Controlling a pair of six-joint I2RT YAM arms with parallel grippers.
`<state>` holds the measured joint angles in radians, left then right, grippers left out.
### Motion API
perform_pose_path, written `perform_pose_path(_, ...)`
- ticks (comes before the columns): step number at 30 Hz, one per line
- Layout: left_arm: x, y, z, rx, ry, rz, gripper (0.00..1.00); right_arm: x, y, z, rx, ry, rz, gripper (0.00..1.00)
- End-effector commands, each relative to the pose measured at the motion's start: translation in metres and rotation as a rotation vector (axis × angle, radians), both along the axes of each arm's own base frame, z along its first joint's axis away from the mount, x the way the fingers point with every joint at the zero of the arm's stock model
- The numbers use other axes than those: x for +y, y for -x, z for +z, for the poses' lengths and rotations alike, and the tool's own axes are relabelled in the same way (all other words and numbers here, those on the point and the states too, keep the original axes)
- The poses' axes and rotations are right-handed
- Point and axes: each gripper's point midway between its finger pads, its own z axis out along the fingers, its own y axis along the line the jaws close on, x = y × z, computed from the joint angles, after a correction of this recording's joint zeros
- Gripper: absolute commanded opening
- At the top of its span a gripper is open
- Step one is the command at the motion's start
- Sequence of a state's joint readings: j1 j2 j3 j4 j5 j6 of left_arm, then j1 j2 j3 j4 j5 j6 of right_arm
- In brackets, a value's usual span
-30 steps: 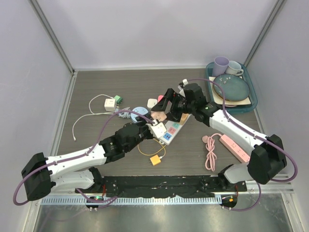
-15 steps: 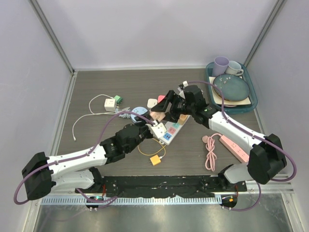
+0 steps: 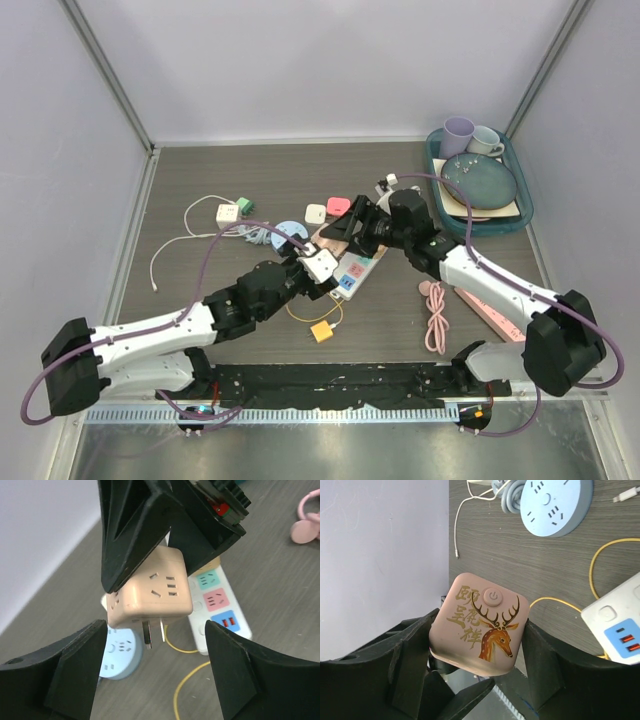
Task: Insert the plug
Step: Pick up the plug from the center of the board.
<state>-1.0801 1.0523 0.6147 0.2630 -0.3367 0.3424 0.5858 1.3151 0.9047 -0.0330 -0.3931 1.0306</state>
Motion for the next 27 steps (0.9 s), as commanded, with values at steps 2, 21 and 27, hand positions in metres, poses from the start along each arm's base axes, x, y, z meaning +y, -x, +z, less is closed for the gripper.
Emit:
perform_pose_path(2,-0.006,0.019,0.010,0.186,0.219,-0.001,0.90,-0.010,-0.003,0.020,-0.222,0.015,-0.002,0.04)
perform_pose_path(21,-0.021,0.002,0.032,0.580,0.678,0.031,1.00,-0.013,0.019,0.028,-0.403,-0.029,0.073,0.02)
perform_pose_path(27,-0.030,-0.006,0.041,0.598,0.753,0.012,0.98,-0.009,0.027,0.027,-0.396,-0.066,0.095,0.02)
